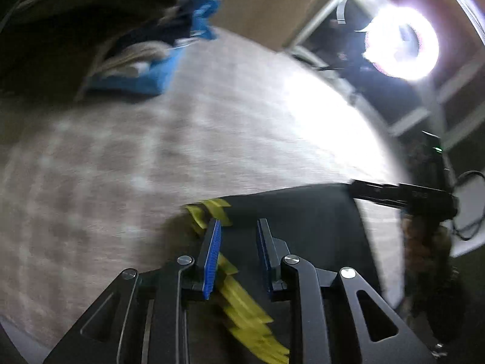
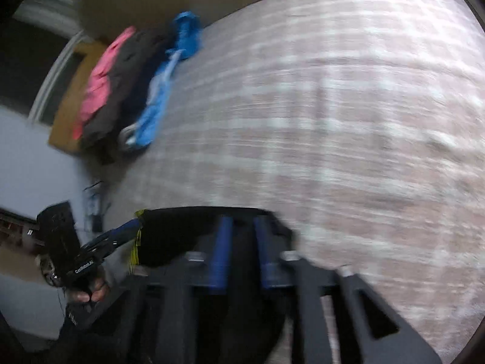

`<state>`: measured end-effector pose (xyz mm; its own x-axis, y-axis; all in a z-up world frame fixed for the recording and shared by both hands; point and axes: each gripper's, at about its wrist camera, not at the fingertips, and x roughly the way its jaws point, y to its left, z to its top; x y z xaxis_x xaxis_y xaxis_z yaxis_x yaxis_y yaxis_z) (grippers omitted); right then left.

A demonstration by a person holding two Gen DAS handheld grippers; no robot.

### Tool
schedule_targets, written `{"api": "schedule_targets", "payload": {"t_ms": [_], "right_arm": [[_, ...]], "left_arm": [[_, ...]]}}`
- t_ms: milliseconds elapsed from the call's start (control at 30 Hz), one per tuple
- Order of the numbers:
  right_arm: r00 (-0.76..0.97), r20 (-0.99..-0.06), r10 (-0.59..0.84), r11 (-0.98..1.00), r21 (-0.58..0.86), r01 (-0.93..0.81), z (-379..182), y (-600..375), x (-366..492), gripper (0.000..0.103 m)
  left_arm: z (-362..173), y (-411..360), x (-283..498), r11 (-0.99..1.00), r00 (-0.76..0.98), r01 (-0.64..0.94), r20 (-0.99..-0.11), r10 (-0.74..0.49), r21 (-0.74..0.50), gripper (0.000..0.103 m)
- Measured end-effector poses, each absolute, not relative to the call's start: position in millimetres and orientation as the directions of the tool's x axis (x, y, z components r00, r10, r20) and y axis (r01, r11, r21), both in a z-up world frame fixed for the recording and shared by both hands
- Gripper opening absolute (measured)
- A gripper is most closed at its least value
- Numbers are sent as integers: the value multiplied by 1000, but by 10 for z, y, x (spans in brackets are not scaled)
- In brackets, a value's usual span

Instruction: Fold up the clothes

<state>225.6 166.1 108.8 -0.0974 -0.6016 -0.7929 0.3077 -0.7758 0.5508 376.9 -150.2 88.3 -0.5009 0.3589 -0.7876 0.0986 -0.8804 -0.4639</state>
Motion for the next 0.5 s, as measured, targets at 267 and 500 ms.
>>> {"api": "schedule_targets", "payload": {"t_ms": [267, 500], "right_arm": [[-151, -784, -603, -762, 509, 400, 1240, 1886, 2427, 61], [-91, -781, -618, -738, 536, 410, 1006, 1782, 2321, 61]], "left_arm": [[869, -1557, 3891, -890, -518, 152, -802, 298, -429, 46], [830, -1423, 3813, -911, -528, 131, -805, 270, -391, 50]]}}
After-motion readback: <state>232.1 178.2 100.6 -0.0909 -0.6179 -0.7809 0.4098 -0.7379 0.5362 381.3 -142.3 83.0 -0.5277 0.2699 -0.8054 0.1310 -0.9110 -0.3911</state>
